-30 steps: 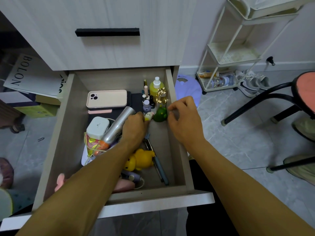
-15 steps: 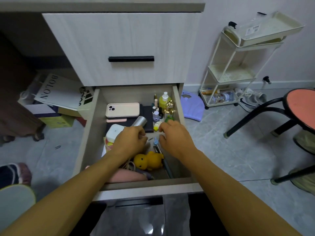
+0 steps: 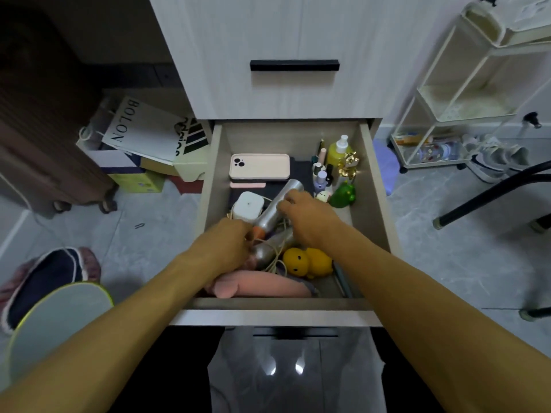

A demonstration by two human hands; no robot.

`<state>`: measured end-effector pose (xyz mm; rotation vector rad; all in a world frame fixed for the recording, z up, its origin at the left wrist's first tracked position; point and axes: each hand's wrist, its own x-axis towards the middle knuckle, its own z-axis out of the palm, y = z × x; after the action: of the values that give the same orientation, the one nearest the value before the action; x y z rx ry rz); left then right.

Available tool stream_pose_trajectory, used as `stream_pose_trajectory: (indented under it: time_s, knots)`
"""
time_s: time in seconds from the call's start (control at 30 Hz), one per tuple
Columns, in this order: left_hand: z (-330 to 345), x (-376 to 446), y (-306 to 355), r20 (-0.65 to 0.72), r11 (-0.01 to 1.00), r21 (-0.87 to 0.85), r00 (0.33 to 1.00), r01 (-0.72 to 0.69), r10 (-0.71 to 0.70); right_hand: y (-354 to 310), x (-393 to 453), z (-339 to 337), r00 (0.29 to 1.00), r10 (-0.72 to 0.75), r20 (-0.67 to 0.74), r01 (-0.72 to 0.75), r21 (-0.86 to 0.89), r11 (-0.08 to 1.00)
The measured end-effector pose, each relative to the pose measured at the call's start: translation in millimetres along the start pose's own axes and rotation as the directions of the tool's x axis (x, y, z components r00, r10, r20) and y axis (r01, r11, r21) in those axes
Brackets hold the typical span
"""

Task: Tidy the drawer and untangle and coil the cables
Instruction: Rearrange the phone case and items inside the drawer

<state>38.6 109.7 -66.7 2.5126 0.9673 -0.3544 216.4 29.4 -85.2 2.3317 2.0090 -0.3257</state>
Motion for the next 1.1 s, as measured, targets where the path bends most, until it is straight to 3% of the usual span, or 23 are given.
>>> stream_pose_trajectory:
  time_s: [0.1,0.17,0.23,0.33,0.43,0.63,0.7,0.8,0.87,0.93,1.1]
  knots:
    - [-0.7,-3.7,-1.5,-0.007,0.996,-0.082,0.999,-0.046,0.046,-4.5,13.9,2.1,1.0,0.012,0.024,-0.012,0.011,1.0]
    - [-2.3,-5.9,-1.8,-0.05,0.976,-0.204,0.996,-0.077,0.068,0.6,9.8,6.7,0.999,0.041,0.029,-0.044,0.121,0.992]
    - [-2.7,-8.6,1.7,-0.083,0.94,-0.326,0.994,-0.098,0.075,10.2,-3.7,8.5,0.992,0.118,0.051,-0.126,0.223,0.967]
    - [0.3,-8.4,16.1,-0.077,0.921,-0.356,0.987,-0.157,0.138,26.5,-27.8,8.8,0.945,0.309,0.109,-0.325,0.189,0.927]
    - [6.1,2.4,34.1,-0.008,0.934,-0.306,0.982,-0.182,0.189,33.1,-43.9,10.2,0.876,0.453,0.164,-0.471,0.091,0.877]
    - [18.4,39.8,66.3,0.199,0.972,0.001,0.953,-0.235,0.23,33.7,-34.1,31.1,0.773,0.505,0.385,-0.577,0.094,0.811]
    - [24.8,48.5,75.9,0.255,0.945,0.146,0.934,-0.292,0.249,38.3,-30.0,37.4,0.747,0.52,0.413,-0.607,0.106,0.787]
    - [36.9,53.3,85.0,0.322,0.826,0.406,0.907,-0.39,0.271,42.0,-27.4,41.8,0.729,0.549,0.409,-0.649,0.158,0.745]
    - [38.7,54.1,82.8,0.304,0.803,0.441,0.908,-0.401,0.287,42.8,-29.1,46.8,0.717,0.556,0.42,-0.677,0.231,0.699]
    - [32.2,52.6,69.9,0.232,0.843,0.392,0.926,-0.368,0.297,40.9,-31.5,49.2,0.742,0.531,0.41,-0.657,0.283,0.699]
    - [25.9,40.6,17.6,0.091,0.89,0.359,0.96,-0.28,0.265,31.7,-29.6,46.2,0.872,0.411,0.267,-0.465,0.182,0.867]
